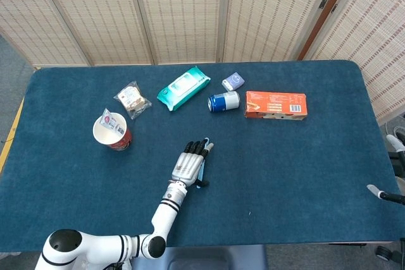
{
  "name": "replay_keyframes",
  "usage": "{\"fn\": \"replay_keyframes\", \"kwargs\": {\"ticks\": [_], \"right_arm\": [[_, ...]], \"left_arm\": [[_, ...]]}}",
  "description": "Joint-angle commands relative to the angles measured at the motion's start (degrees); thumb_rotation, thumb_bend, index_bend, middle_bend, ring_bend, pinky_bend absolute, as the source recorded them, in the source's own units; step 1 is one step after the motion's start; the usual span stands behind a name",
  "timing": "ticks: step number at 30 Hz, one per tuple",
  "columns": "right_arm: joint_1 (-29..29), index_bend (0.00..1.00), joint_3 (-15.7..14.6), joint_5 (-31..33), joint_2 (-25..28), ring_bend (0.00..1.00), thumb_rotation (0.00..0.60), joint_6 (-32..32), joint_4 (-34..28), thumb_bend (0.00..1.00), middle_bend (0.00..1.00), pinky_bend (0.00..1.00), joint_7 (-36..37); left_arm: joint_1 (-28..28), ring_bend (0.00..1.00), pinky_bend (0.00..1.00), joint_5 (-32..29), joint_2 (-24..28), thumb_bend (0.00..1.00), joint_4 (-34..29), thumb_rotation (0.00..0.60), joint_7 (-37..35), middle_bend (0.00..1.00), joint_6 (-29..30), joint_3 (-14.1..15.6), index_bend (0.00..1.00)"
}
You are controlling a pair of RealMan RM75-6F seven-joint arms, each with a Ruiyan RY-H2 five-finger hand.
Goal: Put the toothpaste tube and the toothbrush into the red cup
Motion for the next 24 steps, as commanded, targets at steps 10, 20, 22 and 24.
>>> {"fn": "replay_keyframes", "kwargs": {"ticks": [10, 20, 22, 24], "right_arm": [[0.1, 0.05, 0.0, 0.1, -0.2, 0.00, 0.600, -0.3, 0.0, 0.00, 0.04, 0.25, -0.5], [0.4, 0.05, 0.1, 0.3, -0.5, 0.00, 0.600, -0.8, -0.2, 0.00, 0.04, 0.25, -1.4], [0.4, 0.05, 0.1, 0.4, -0.5, 0.00, 0.600, -0.8, -0.2, 0.00, 0.04, 0.25, -1.5], [0.5, 0.05, 0.2, 0.6, -0.6, 0.00, 0.600, -0.9, -0.2, 0.00, 0.04, 0.25, -1.7]], "left_arm": [[1.2, 0.00, 0.00, 0.6, 1.4, 0.00, -0.5, 0.600, 0.8, 0.00, 0.5, -0.4, 0.00], [2.0, 0.00, 0.00, 0.5, 2.8, 0.00, -1.5, 0.600, 1.4, 0.00, 0.6, -0.6, 0.00], [2.1, 0.00, 0.00, 0.5, 2.9, 0.00, -1.7, 0.600, 1.4, 0.00, 0.5, -0.7, 0.00], [2.1, 0.00, 0.00, 0.5, 2.9, 0.00, -1.9, 0.600, 1.3, 0.00, 0.5, -0.8, 0.00]]}}
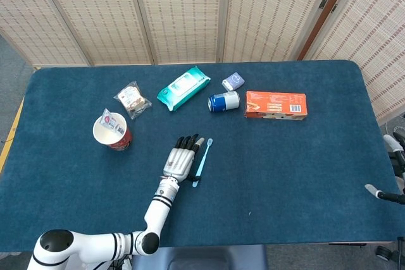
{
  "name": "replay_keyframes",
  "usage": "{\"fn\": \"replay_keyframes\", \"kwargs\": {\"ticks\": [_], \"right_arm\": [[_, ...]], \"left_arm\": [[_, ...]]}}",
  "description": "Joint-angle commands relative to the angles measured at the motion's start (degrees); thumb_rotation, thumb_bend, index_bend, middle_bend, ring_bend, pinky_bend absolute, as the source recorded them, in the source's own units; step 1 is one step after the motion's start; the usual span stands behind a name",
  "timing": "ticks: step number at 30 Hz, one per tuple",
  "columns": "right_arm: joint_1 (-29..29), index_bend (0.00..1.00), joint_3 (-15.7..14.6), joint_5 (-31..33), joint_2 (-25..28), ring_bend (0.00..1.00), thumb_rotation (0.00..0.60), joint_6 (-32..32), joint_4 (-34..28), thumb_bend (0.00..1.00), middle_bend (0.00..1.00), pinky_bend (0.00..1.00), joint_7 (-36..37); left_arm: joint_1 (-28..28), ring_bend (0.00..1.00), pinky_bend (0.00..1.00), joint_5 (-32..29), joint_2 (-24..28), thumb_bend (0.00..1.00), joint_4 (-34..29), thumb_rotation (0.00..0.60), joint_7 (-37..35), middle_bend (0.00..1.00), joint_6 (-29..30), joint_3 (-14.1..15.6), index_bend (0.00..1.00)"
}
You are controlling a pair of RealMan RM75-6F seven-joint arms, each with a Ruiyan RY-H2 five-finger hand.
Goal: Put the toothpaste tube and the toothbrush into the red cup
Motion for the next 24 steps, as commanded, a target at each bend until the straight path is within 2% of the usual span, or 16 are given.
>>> {"fn": "replay_keyframes", "kwargs": {"ticks": [1, 10, 24], "right_arm": [[0.1, 0.05, 0.1, 0.1, 0.0, 0.00, 0.600, -0.1, -0.1, 0.00, 0.04, 0.25, -0.2], [0.2, 0.05, 0.2, 0.4, 0.0, 0.00, 0.600, -0.2, -0.3, 0.00, 0.04, 0.25, -0.3], [0.6, 0.05, 0.5, 1.0, -0.2, 0.00, 0.600, -0.8, -0.4, 0.00, 0.04, 0.25, -0.9]], "left_arm": [[0.1, 0.00, 0.00, 0.1, -0.1, 0.00, -0.2, 0.600, -0.1, 0.00, -0.1, 0.0, 0.00], [0.0, 0.00, 0.00, -0.1, -1.1, 0.00, 0.4, 0.600, 0.4, 0.00, -0.6, 0.6, 0.00], [0.3, 0.00, 0.00, 0.0, -0.4, 0.00, 2.2, 0.600, 0.9, 0.00, -0.1, -0.3, 0.00]]}}
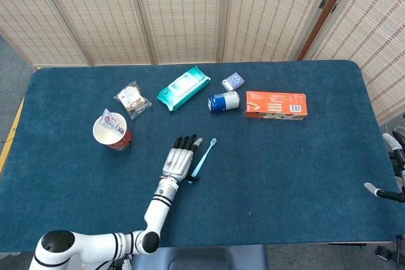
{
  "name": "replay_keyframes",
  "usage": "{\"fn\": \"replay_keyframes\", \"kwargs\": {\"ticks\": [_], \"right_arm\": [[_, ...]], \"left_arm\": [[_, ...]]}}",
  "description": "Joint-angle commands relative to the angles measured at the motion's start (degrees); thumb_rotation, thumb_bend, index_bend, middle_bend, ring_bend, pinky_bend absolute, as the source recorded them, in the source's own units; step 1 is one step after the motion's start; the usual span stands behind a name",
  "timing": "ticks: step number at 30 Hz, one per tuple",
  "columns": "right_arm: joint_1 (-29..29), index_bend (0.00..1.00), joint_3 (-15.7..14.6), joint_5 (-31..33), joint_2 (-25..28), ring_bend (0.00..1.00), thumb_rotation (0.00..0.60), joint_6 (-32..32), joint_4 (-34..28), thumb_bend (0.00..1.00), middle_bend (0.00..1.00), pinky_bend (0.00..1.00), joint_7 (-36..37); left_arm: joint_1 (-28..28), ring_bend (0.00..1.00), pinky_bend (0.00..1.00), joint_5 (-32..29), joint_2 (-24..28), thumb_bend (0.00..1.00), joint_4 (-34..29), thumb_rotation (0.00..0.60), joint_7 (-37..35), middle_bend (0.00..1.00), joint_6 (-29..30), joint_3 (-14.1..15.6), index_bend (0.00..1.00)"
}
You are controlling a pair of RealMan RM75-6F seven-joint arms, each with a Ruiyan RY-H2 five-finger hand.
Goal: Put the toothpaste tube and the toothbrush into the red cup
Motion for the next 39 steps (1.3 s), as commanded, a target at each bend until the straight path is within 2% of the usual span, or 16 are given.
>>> {"fn": "replay_keyframes", "kwargs": {"ticks": [1, 21, 24, 29, 31, 35, 37, 39], "right_arm": [[0.1, 0.05, 0.0, 0.1, -0.1, 0.00, 0.600, -0.1, 0.0, 0.00, 0.04, 0.25, -0.2], [0.2, 0.05, 0.1, 0.4, -0.1, 0.00, 0.600, -0.4, -0.2, 0.00, 0.04, 0.25, -0.6], [0.3, 0.05, 0.2, 0.5, -0.1, 0.00, 0.600, -0.4, -0.2, 0.00, 0.04, 0.25, -0.6], [0.4, 0.05, 0.2, 0.6, -0.2, 0.00, 0.600, -0.5, -0.2, 0.00, 0.04, 0.25, -0.9], [0.4, 0.05, 0.2, 0.6, -0.2, 0.00, 0.600, -0.5, -0.3, 0.00, 0.04, 0.25, -1.0], [0.3, 0.05, 0.2, 0.5, -0.2, 0.00, 0.600, -0.5, -0.4, 0.00, 0.04, 0.25, -0.9], [0.3, 0.05, 0.2, 0.6, -0.2, 0.00, 0.600, -0.4, -0.3, 0.00, 0.04, 0.25, -0.9], [0.3, 0.05, 0.2, 0.6, -0.1, 0.00, 0.600, -0.4, -0.3, 0.00, 0.04, 0.25, -0.7]], "left_arm": [[0.1, 0.00, 0.00, 0.0, 0.3, 0.00, 0.1, 0.600, 0.3, 0.00, 0.2, -0.3, 0.00], [-0.7, 0.00, 0.00, -0.5, 0.7, 0.00, 6.1, 0.600, 0.1, 0.00, 0.3, -2.8, 0.00], [-0.3, 0.00, 0.00, 0.2, 1.0, 0.00, 5.0, 0.600, -0.7, 0.00, 0.3, -2.4, 0.00], [0.3, 0.00, 0.00, 0.4, 1.9, 0.00, -0.3, 0.600, -0.8, 0.00, 0.3, -1.7, 0.01], [0.1, 0.00, 0.00, 0.3, 2.0, 0.00, -1.9, 0.600, 0.1, 0.00, 0.5, -1.5, 0.06], [-0.8, 0.00, 0.00, -0.1, 1.4, 0.00, -2.2, 0.600, 1.9, 0.00, 1.0, -1.7, 0.31], [-1.3, 0.00, 0.00, -0.6, 1.0, 0.00, -1.6, 0.600, 2.7, 0.00, 1.0, -2.1, 0.38], [-2.1, 0.00, 0.00, -1.4, 0.6, 0.00, -0.7, 0.600, 4.2, 0.00, 0.9, -2.4, 0.41]]}}
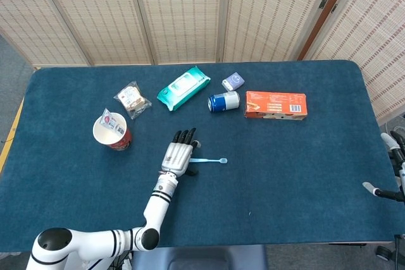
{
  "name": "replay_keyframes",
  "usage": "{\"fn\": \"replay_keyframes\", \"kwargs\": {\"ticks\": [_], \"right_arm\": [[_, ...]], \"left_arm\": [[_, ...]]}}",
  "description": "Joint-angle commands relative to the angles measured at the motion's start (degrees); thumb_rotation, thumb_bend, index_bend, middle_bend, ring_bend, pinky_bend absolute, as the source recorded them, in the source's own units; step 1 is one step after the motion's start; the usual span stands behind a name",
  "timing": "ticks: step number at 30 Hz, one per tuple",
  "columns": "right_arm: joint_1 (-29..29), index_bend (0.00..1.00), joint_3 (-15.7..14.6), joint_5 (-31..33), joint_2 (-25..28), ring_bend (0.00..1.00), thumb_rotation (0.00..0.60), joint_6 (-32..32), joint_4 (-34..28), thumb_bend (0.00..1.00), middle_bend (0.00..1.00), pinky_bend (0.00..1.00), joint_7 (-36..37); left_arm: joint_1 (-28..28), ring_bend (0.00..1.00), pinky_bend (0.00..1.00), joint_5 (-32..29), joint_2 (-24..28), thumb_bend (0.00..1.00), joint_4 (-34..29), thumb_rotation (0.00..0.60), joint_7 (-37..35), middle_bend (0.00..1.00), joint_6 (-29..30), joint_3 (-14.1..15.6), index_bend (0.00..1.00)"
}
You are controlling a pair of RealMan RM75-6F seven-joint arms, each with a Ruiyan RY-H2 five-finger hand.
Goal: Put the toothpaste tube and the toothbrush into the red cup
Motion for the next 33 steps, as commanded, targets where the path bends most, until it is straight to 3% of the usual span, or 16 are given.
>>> {"fn": "replay_keyframes", "kwargs": {"ticks": [1, 15, 25, 33], "right_arm": [[0.0, 0.05, 0.0, 0.0, 0.0, 0.00, 0.600, 0.0, 0.0, 0.00, 0.04, 0.25, 0.1], [0.1, 0.05, 0.0, 0.0, 0.1, 0.00, 0.600, -0.3, 0.0, 0.00, 0.04, 0.25, 0.2], [0.0, 0.05, 0.1, 0.1, 0.4, 0.00, 0.600, -0.3, 0.1, 0.00, 0.04, 0.25, 0.9], [0.0, 0.05, 0.1, 0.0, 0.5, 0.00, 0.600, -0.3, 0.3, 0.00, 0.04, 0.25, 1.5]], "left_arm": [[-1.2, 0.00, 0.00, -1.2, -0.7, 0.00, 1.5, 0.600, 2.0, 0.00, -0.1, -0.6, 0.43], [-3.8, 0.00, 0.00, -3.0, -3.2, 0.06, 6.6, 0.600, 3.9, 0.00, -1.1, -1.6, 0.49], [-4.9, 0.00, 0.00, -3.2, -4.8, 0.27, 9.5, 0.600, 3.7, 0.00, -2.6, -1.8, 0.51], [-5.2, 0.00, 0.00, -3.7, -5.3, 0.29, 10.4, 0.600, 4.1, 0.00, -3.5, -1.6, 0.49]]}}
